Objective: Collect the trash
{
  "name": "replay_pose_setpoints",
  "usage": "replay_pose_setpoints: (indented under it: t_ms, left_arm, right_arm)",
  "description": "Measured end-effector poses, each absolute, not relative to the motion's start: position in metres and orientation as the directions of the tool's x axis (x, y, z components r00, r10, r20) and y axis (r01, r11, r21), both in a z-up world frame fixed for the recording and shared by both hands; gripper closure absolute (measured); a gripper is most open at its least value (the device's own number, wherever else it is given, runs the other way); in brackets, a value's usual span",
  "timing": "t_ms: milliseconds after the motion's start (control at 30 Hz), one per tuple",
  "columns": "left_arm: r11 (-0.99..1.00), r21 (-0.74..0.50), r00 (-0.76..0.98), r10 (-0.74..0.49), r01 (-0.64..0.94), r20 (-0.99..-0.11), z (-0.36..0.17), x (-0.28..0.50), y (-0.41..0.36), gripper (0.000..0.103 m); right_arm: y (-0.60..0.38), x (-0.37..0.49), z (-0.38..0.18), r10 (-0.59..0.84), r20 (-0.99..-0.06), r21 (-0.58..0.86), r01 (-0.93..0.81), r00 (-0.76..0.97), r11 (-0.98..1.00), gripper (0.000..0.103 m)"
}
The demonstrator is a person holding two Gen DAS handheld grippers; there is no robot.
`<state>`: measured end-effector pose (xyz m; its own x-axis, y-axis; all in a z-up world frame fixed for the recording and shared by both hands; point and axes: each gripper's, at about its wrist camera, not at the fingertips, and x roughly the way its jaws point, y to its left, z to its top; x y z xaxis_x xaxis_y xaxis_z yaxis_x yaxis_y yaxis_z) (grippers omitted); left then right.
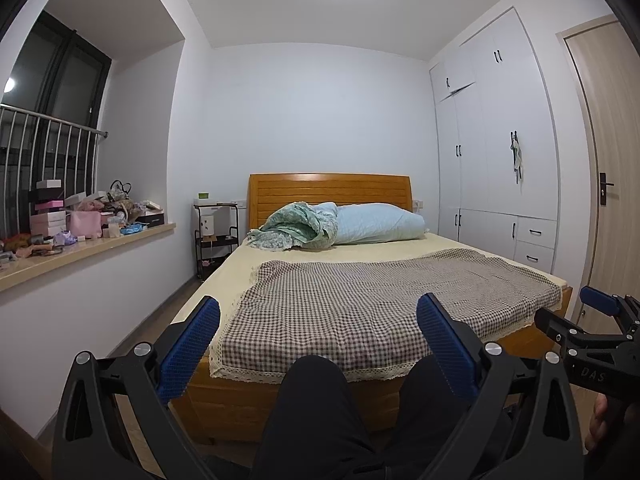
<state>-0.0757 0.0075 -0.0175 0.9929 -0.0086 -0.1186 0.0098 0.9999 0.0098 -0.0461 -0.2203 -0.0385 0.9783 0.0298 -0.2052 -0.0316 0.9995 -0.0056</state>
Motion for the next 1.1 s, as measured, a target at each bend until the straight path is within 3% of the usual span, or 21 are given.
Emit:
replay_pose_setpoints:
  t_ms: [1100]
  left_arm:
    - [1.000, 0.007, 0.993, -0.010, 0.011, -0.119, -0.0200, -0.0755, 0.0065, 0.007]
  right_arm:
    - [-0.2197, -0.0503, -0.0374, 0.033, -0.196, -0.024, -0.039, 0.980, 0.999, 0.011]
